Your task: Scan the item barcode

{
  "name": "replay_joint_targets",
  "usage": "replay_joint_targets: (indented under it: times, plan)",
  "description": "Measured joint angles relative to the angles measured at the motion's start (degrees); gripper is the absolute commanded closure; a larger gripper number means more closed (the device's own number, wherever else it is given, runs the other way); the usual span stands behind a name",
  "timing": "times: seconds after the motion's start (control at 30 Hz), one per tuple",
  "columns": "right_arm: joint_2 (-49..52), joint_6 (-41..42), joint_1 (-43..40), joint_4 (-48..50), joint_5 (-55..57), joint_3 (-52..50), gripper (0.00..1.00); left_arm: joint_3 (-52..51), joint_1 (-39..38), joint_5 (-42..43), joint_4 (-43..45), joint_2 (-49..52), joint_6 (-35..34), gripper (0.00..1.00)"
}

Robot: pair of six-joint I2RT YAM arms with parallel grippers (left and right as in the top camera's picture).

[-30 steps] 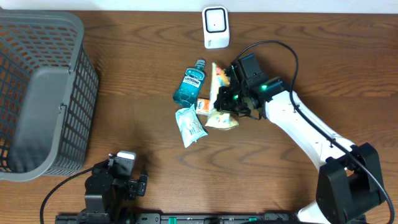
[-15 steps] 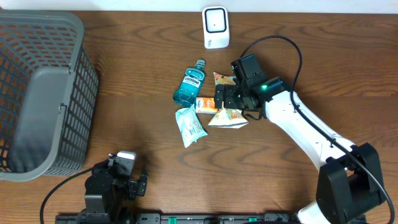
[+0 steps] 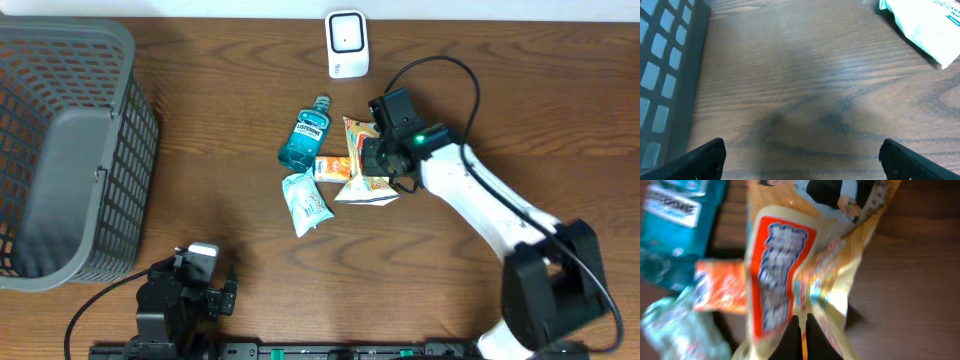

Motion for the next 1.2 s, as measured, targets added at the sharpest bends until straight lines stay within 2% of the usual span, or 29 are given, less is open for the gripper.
replay_joint_targets:
  times: [0.1, 0.2, 0.47, 0.6, 0.8, 0.9, 1.03, 1.2]
  plan:
    - [5.7, 0.1, 0.0, 2.2, -0.9, 0.3, 0.99, 0.0, 0.0, 0.0, 0.0, 0.0, 0.0, 0.02]
    - [11.7, 0.2, -0.1, -0.3, -4.7, 0.4, 0.99, 0.0, 0.0, 0.0, 0.0, 0.0, 0.0, 0.02]
    - [11.8, 3.1, 0.0, -10.8, -8.1, 2.1, 0.99, 0.0, 0.0, 0.0, 0.0, 0.0, -0.1, 0.02]
    - [8.7, 3.3, 0.0, -12.4, -7.3, 2.3, 0.99, 0.0, 0.0, 0.0, 0.0, 0.0, -0.1, 0.02]
    - [-3.7, 3.5, 0.1, -13.2, -6.8, 3.9, 0.99, 0.0, 0.0, 0.0, 0.0, 0.0, -0.1, 0.02]
    - [-5.9, 3.5, 0.6, -13.4, -6.6, 4.4, 0.99, 0.0, 0.0, 0.0, 0.0, 0.0, -0.1, 0.02]
    - [-1.7, 4.0, 3.1, -12.8, -6.2, 2.9, 0.99, 0.0, 0.0, 0.0, 0.0, 0.0, -0.1, 0.02]
    - [10.2, 7.2, 6.6, -14.6, -5.2, 0.9, 0.99, 0.0, 0.0, 0.0, 0.0, 0.0, -0.1, 0.02]
